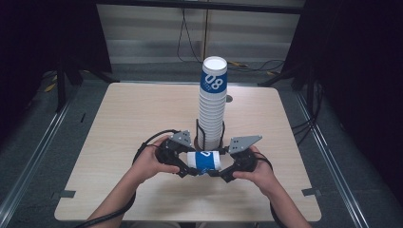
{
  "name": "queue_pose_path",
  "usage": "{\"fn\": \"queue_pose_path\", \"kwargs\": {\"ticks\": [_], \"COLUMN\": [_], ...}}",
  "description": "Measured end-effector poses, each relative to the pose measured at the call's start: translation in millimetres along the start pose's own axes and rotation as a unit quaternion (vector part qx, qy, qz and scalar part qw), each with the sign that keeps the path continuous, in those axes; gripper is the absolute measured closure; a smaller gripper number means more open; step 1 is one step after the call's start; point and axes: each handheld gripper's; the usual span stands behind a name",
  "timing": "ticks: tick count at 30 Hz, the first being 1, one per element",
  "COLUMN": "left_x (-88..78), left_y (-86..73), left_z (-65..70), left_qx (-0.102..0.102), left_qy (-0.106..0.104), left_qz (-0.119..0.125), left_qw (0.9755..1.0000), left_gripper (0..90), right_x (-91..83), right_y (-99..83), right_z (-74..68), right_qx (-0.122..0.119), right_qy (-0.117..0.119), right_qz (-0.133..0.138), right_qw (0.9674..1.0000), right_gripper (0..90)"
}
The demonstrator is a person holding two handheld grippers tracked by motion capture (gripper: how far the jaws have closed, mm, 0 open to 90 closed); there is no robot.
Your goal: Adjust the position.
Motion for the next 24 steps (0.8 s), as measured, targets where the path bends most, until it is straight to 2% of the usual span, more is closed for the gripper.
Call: {"fn": "queue_pose_path", "kwargs": {"ticks": [4,9,13,20,24], "left_x": [-1.4,-1.7,-2.5,-3.4,-3.5], "left_y": [0.4,0.4,0.6,0.8,1.9], "left_z": [0.3,1.0,0.7,1.1,2.0], "left_qx": [0.007,0.005,0.008,0.006,0.003], "left_qy": [-0.003,-0.007,-0.011,-0.013,-0.011], "left_qz": [-0.006,-0.002,-0.013,-0.017,-0.004], "left_qw": [1.0,1.0,0.9998,0.9998,0.9999], "left_gripper": [21.0,21.6,21.8,23.4,24.2], "right_x": [0.4,0.6,1.6,2.6,3.4], "right_y": [0.1,-0.2,-0.3,-1.0,-1.1], "right_z": [-0.2,-0.3,-0.8,-0.6,-0.9], "right_qx": [-0.002,-0.002,-0.003,-0.005,-0.005], "right_qy": [0.0,0.004,0.006,0.005,0.007], "right_qz": [0.0,0.001,-0.003,-0.005,-0.005], "right_qw": [1.0,1.0,1.0,1.0,1.0], "right_gripper": [20.5,20.5,20.7,20.2,19.6]}}
Point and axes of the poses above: each handheld gripper's, and its own axes: x roughly forward along the jaws, y roughly out of its top, z roughly to its right, and after that the axes turned 13 degrees about x, right-handed
